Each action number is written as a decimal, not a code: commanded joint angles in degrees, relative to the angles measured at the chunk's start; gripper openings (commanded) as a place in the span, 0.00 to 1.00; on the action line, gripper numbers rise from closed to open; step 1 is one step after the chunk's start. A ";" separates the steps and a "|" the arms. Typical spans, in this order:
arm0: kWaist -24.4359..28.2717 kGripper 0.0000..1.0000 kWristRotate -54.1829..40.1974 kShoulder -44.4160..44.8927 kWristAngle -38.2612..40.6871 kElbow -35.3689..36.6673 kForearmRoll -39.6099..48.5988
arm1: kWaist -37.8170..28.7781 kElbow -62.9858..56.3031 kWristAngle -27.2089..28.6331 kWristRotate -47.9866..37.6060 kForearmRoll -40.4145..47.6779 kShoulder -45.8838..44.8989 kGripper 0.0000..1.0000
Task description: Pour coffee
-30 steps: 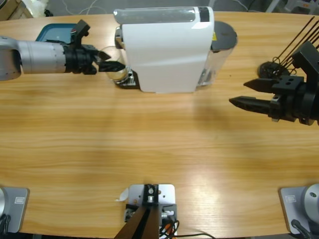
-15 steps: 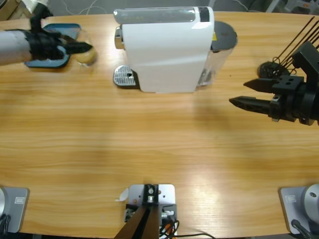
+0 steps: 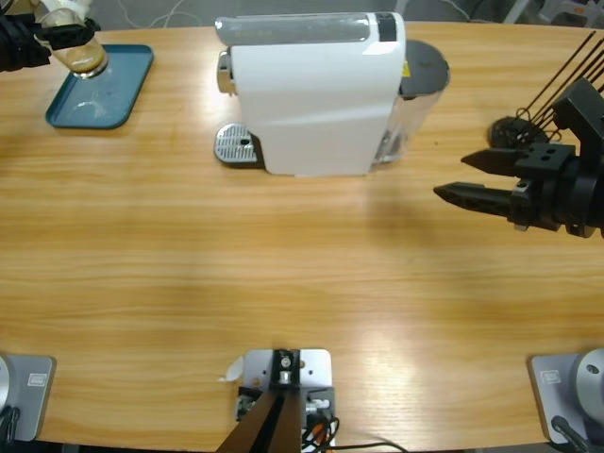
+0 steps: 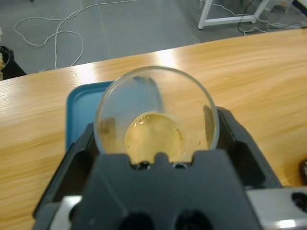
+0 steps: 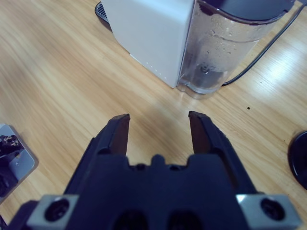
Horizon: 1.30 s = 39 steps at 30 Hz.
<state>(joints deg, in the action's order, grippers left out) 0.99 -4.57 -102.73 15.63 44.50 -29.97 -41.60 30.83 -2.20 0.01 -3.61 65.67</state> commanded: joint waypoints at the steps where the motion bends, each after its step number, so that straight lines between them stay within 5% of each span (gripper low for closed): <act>1: 2.51 0.61 0.61 -6.60 -0.95 1.50 1.16 | -0.59 -1.57 -0.88 -0.68 0.83 0.98 0.54; 15: 3.76 0.63 0.70 -12.31 -1.55 1.02 3.92 | -0.59 -1.57 -0.88 -0.66 0.97 0.86 0.54; 19: 3.84 0.95 0.67 -12.23 -1.55 0.81 3.94 | -0.59 -1.62 -0.85 -0.62 0.97 0.86 0.54; 24: 3.91 1.00 0.61 -10.57 -1.44 -0.82 3.94 | -0.59 -1.65 -0.83 -0.68 0.97 0.86 0.54; 34: 4.00 1.00 0.70 5.42 -1.04 -4.78 7.67 | -0.59 -1.74 -1.50 -0.71 0.97 0.40 0.62; 39: -4.63 1.00 0.65 19.91 -0.67 -7.31 13.50 | -0.59 -1.65 -1.32 -1.15 0.41 -0.50 0.75</act>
<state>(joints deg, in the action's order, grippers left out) 4.27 -4.41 -97.66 14.78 41.43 -22.58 -41.60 30.83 -2.66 0.01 -3.34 65.67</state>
